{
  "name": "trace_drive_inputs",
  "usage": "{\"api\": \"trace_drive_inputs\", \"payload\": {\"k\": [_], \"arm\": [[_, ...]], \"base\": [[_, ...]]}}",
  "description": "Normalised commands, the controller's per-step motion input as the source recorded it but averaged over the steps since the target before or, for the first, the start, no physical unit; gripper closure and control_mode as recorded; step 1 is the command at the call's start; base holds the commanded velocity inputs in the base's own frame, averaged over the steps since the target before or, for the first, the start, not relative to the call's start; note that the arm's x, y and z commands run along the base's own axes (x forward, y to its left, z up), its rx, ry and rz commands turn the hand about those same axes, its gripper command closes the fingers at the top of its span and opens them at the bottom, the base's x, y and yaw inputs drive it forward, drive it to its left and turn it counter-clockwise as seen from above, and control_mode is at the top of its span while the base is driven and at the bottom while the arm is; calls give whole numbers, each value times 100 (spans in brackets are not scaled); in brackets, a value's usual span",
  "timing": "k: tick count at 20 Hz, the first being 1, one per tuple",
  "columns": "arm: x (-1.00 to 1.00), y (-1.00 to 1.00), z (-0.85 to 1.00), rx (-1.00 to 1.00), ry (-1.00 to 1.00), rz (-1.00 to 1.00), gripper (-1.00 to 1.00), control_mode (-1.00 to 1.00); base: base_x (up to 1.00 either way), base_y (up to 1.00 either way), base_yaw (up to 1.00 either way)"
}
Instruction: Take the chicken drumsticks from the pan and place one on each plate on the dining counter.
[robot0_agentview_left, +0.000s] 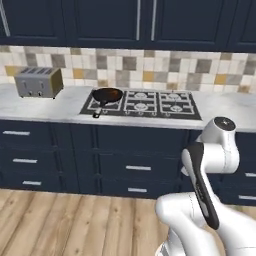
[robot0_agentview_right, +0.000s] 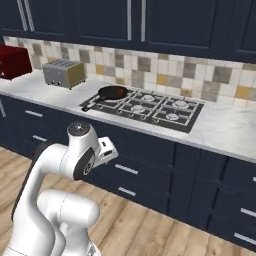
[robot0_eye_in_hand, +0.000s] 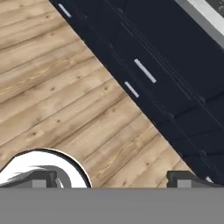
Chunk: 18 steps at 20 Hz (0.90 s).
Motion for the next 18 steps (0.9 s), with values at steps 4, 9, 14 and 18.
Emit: {"api": "trace_drive_inputs", "payload": {"k": [4, 9, 14, 18], "arm": [[0, 0, 0, 0, 0, 0, -100, 100], [0, 0, 0, 0, 0, 0, -100, 100], [0, 0, 0, 0, 0, 0, -100, 100], [0, 0, 0, 0, 0, 0, -100, 100]], "base": [[64, 73, -42], [75, 72, -21], [82, 50, -8], [66, 23, 0]]}}
